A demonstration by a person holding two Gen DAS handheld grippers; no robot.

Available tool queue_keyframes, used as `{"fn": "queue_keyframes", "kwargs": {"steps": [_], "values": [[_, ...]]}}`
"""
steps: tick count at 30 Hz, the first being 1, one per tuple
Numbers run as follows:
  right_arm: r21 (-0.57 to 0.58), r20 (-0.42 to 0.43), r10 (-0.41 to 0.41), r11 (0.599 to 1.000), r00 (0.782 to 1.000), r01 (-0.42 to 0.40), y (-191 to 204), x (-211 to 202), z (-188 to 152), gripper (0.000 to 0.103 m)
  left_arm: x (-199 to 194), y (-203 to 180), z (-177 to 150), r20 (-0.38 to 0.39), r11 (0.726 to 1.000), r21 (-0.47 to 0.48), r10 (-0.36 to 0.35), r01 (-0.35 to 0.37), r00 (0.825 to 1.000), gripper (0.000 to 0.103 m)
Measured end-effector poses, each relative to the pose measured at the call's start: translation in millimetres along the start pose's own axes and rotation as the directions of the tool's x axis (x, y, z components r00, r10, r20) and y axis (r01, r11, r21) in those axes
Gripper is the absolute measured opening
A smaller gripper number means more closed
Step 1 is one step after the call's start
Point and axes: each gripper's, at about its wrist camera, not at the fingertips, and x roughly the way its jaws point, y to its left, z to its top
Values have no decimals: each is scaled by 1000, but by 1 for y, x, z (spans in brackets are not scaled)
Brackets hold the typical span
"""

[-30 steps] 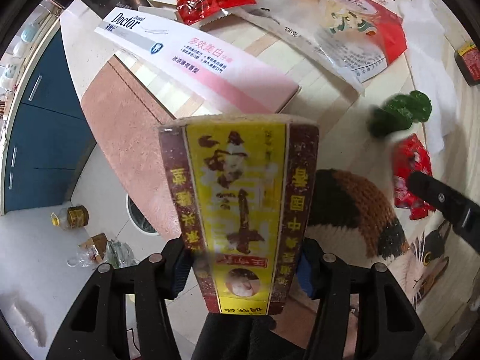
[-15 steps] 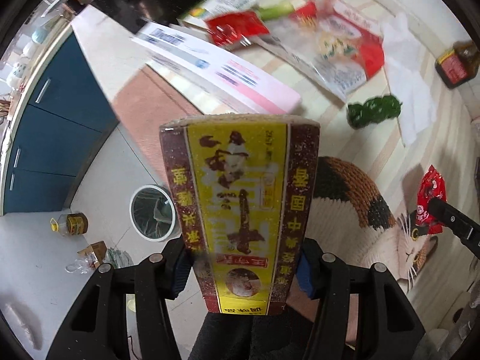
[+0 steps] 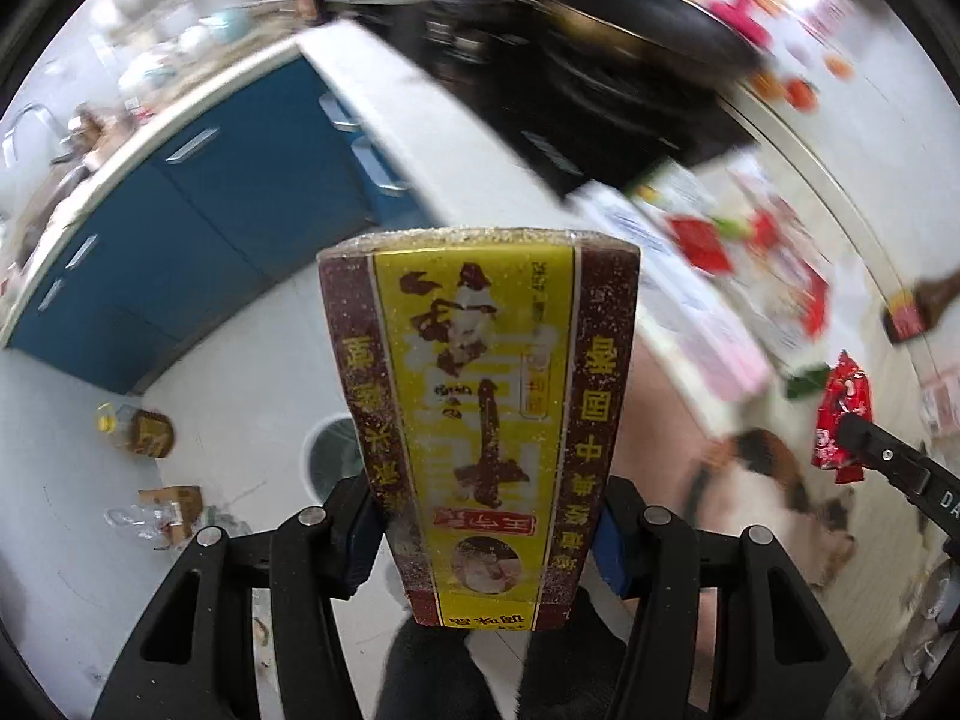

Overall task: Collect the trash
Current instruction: 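Carry both items over the white bin and open both tools to drop them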

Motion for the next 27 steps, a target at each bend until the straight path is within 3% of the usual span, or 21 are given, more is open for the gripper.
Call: {"fn": "queue_keyframes", "kwargs": {"steps": [4, 8, 14, 20, 23, 27], "values": [[-81, -32, 16, 997, 999, -18, 89, 35, -13, 6, 7, 87, -7, -15, 997, -81, 3, -4, 1000, 54], [-153, -83, 25, 987, 996, -37, 162, 90, -33, 6, 42, 173, -22, -81, 985, -173, 9, -23, 997, 54], [-216, -211, 8, 975, 977, -55, 231, 217, -82, 6, 155, 285, -58, -214, 948, -313, -17, -52, 977, 54], [-216, -374, -31, 975, 927, -55, 228, 397, -136, 6, 314, 343, -108, -333, 886, -463, -152, -21, 931, 54], [-194, -446, -35, 979, 894, -58, 207, 496, -166, 6, 408, 357, -135, -374, 843, -538, -229, -9, 899, 54], [-223, -530, -75, 973, 844, -53, 173, 619, -213, 6, 517, 368, -175, -411, 785, -619, -347, 22, 843, 54]]}}
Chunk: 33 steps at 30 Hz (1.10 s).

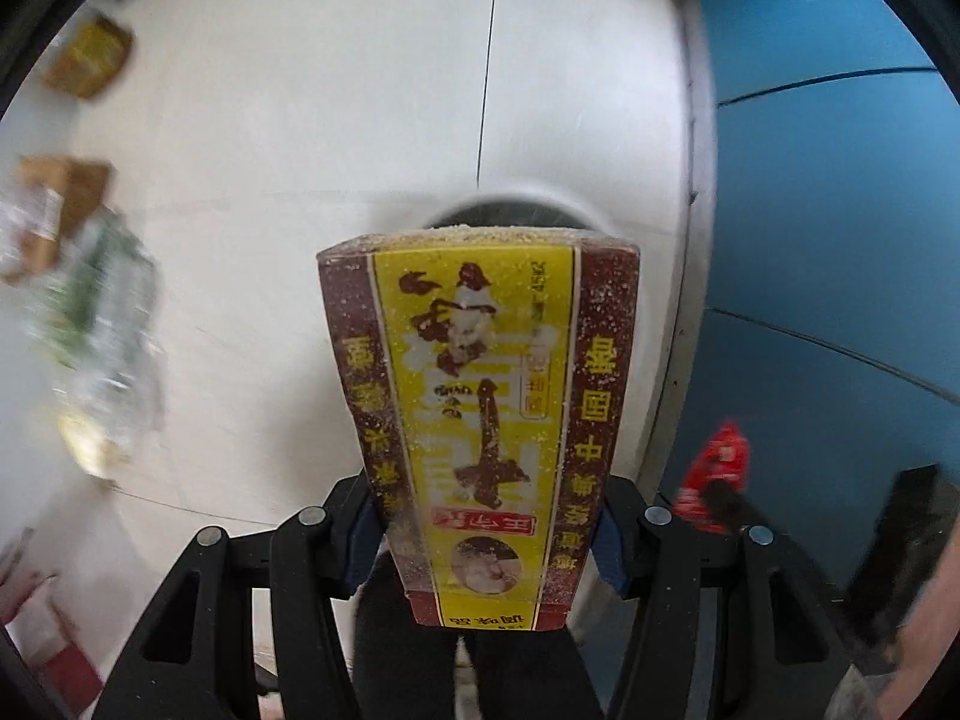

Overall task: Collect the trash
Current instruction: 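Carry both items over the white bin and open both tools to drop them, then raise both tools away from the bin back toward the counter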

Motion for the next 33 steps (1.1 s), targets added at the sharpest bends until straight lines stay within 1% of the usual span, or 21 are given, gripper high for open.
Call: {"fn": "queue_keyframes", "kwargs": {"steps": [2, 3, 5, 6, 7, 8, 9, 10, 11, 13, 15, 17, 18, 19, 20, 21, 23, 26, 27, 31, 33], "values": [[-5, -36, -4, 1000, 999, 3, -13, 44, 2, 6, 41, 9, 11, -39, 1000, -4, -14, 14, 999, 55], [-7, -44, -7, 1000, 999, 7, -17, 59, 3, 6, 53, 12, 13, -55, 1000, -3, -27, 27, 998, 55], [-21, -68, 1, 1000, 998, -2, -25, 87, 6, 10, 74, 14, 18, -71, 1000, -4, -17, 16, 997, 56], [-24, -79, 0, 1000, 997, -2, -25, 97, 9, 10, 81, 15, 20, -72, 1000, -7, -3, 3, 997, 62], [-27, -82, -2, 1000, 997, 0, -28, 103, 13, 15, 84, 13, 21, -76, 1000, -11, 3, -4, 997, 67], [-31, -84, 2, 1000, 996, -4, -29, 107, 14, 23, 86, 14, 21, -70, 1000, -15, 3, -4, 998, 82], [-35, -86, -2, 999, 996, -1, -31, 107, 18, 29, 84, 16, 19, -60, 1000, -19, 4, -5, 998, 95], [-40, -90, -7, 999, 996, 4, -31, 107, 19, 40, 81, 18, 17, -53, 1000, -23, 4, -5, 999, 97], [-42, -93, -5, 999, 996, 1, -30, 106, 19, 48, 76, 13, 16, -42, 1000, -28, 11, -12, 999, 97], [-51, -84, -28, 998, 996, 24, -28, 99, 21, 52, 64, 17, 10, -2, 998, -33, 52, -52, 999, 97], [-72, -65, -56, 996, 996, 51, -23, 85, 20, 61, 39, 14, 1, 64, 992, -29, 123, -122, 990, 97], [-114, -20, -128, 986, 992, 125, -10, 60, 18, 86, 12, 12, -11, 124, 982, -25, 187, -186, 974, 97], [-131, -2, -154, 980, 988, 152, -7, 49, 16, 92, 0, 11, -17, 150, 977, -26, 211, -209, 966, 97], [-159, 33, -202, 966, 979, 205, 3, 30, 12, 97, -16, 6, -26, 179, 970, -27, 241, -240, 954, 97], [-179, 57, -226, 956, 972, 233, 10, 15, 8, 97, -36, 3, -37, 215, 962, -28, 271, -272, 938, 97], [-199, 81, -249, 945, 965, 260, 19, -2, 4, 98, -50, 3, -44, 242, 958, -27, 284, -286, 928, 97], [-227, 121, -280, 926, 952, 301, 35, -36, -4, 103, -83, -3, -63, 297, 948, -20, 309, -318, 903, 103], [-259, 177, -317, 898, 932, 354, 63, -93, -23, 103, -136, -18, -91, 367, 932, -10, 339, -361, 866, 103], [-267, 192, -318, 893, 928, 362, 72, -113, -30, 103, -161, -25, -104, 389, 929, -5, 343, -371, 855, 103], [-291, 233, -303, 885, 924, 364, 108, -189, -59, 103, -221, -41, -143, 427, 936, 17, 311, -351, 849, 103], [-307, 246, -283, 884, 927, 352, 125, -229, -74, 103, -250, -51, -163, 442, 939, 40, 290, -342, 849, 103]]}}
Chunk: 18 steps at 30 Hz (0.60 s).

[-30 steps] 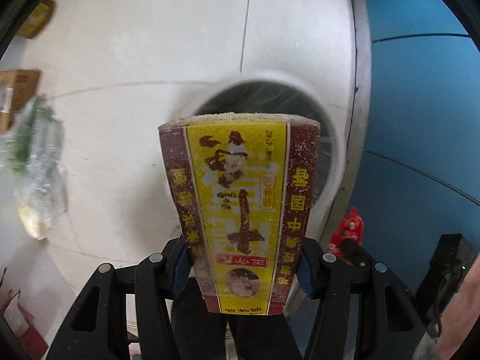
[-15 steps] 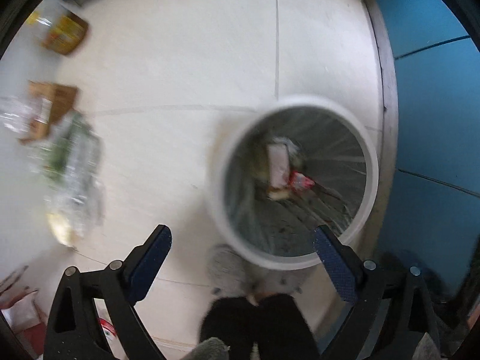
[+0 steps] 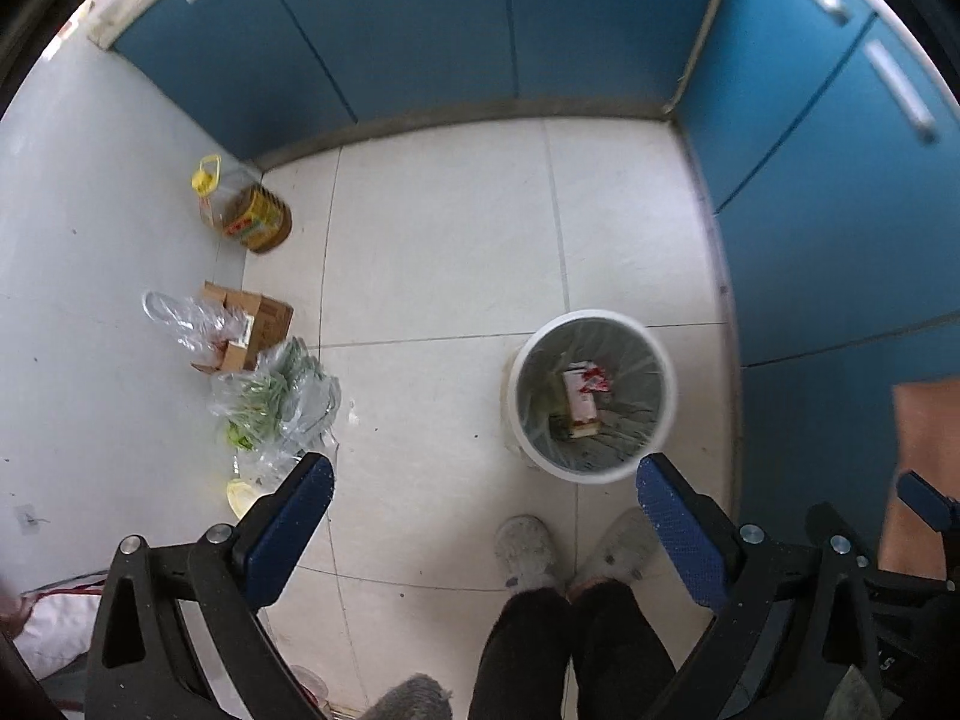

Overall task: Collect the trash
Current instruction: 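Raise both tools away from the bin back toward the counter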

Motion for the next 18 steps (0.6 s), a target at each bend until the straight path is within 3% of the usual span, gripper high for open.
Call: {"fn": "queue_keyframes", "kwargs": {"steps": [9, 18], "values": [[-30, 67, 69, 997, 995, -67, 8, -157, -24, 103, -120, -1, -29, 29, 995, 41, -88, 87, 996, 103], [29, 153, 128, 991, 980, -134, 0, -247, -59, 103, -197, 2, -50, 88, 989, 60, -141, 136, 986, 103]]}}
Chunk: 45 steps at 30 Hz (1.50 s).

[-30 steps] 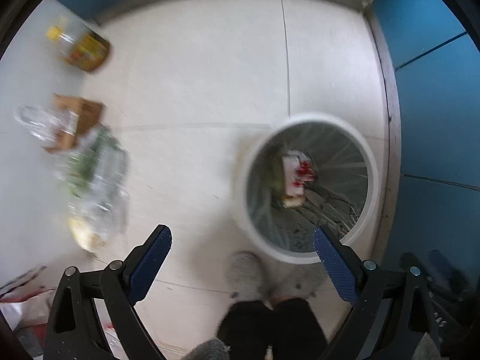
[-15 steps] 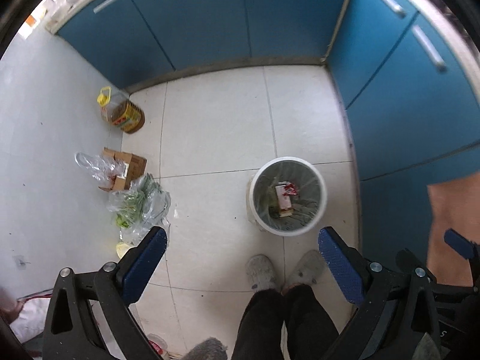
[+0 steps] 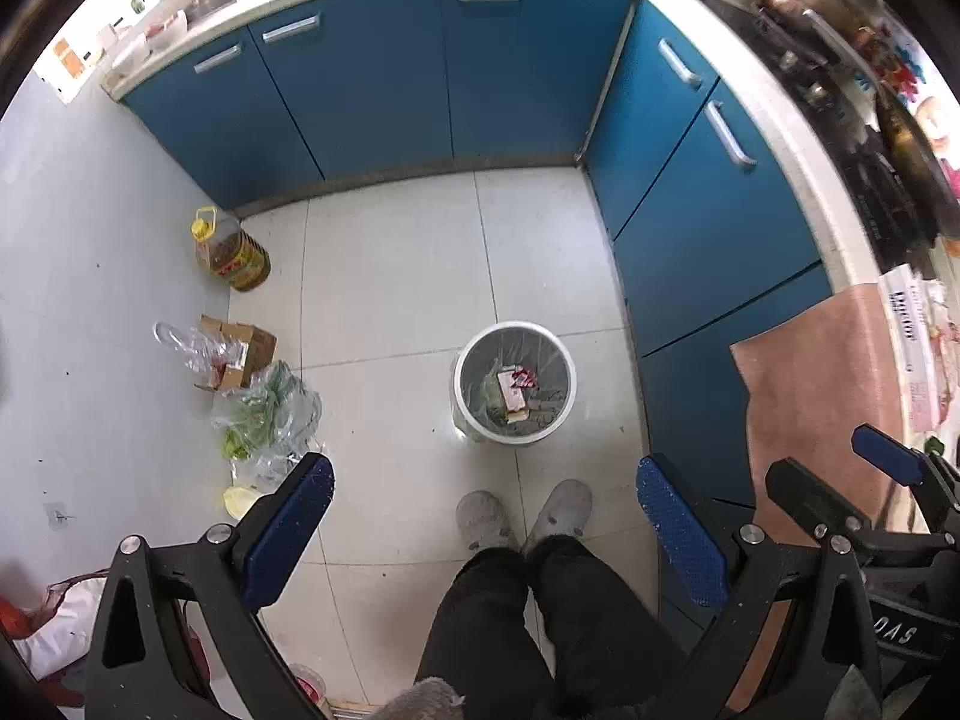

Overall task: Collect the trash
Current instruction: 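Raise both tools away from the bin back toward the counter, then grasp the white toothpaste box with the left tool while the right tool grasps the tissue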

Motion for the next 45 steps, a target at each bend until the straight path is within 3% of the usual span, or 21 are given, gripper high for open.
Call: {"fn": "queue_keyframes", "kwargs": {"steps": [4, 8, 14, 17, 22, 25, 30, 35, 36, 37, 39, 41, 45], "values": [[93, 57, 39, 995, 998, -44, -17, -29, -8, 103, -23, -12, 2, 42, 999, 31, 28, -30, 999, 103], [229, 110, 83, 968, 991, -106, -58, -58, -17, 103, -49, -36, 13, 122, 996, 71, 37, -46, 992, 103], [435, 191, 33, 893, 981, -115, -162, -102, -42, 103, -82, -125, 33, 180, 989, 149, -50, 24, 982, 103], [552, 214, -36, 829, 976, -90, -234, -120, -63, 103, -84, -190, 41, 135, 976, 201, -114, 85, 984, 103], [721, 193, -148, 692, 970, -38, -365, -143, -104, 103, -57, -320, 47, -48, 943, 245, -218, 224, 975, 103], [791, 156, -213, 612, 964, 7, -443, -144, -127, 103, -24, -396, 49, -160, 931, 247, -235, 269, 959, 103], [838, 77, -261, 539, 962, 79, -552, -125, -145, 103, 32, -487, 49, -317, 940, 162, -238, 300, 918, 102], [839, 39, -244, 534, 969, 101, -608, -94, -140, 102, 67, -516, 53, -349, 969, 80, -193, 235, 917, 91], [833, 33, -240, 544, 970, 106, -615, -87, -140, 102, 71, -518, 54, -343, 971, 78, -185, 224, 921, 76], [827, 27, -237, 551, 971, 111, -620, -81, -137, 101, 75, -521, 55, -339, 973, 92, -169, 211, 926, 68], [805, 6, -233, 578, 972, 134, -626, -65, -129, 101, 78, -526, 52, -328, 970, 162, -120, 181, 937, 43], [785, -13, -236, 599, 972, 156, -629, -53, -123, 97, 74, -529, 47, -301, 955, 232, -110, 185, 947, 41], [734, -46, -284, 641, 958, 225, -632, -39, -114, 86, 61, -529, 22, -232, 894, 432, -18, 120, 972, 35]]}}
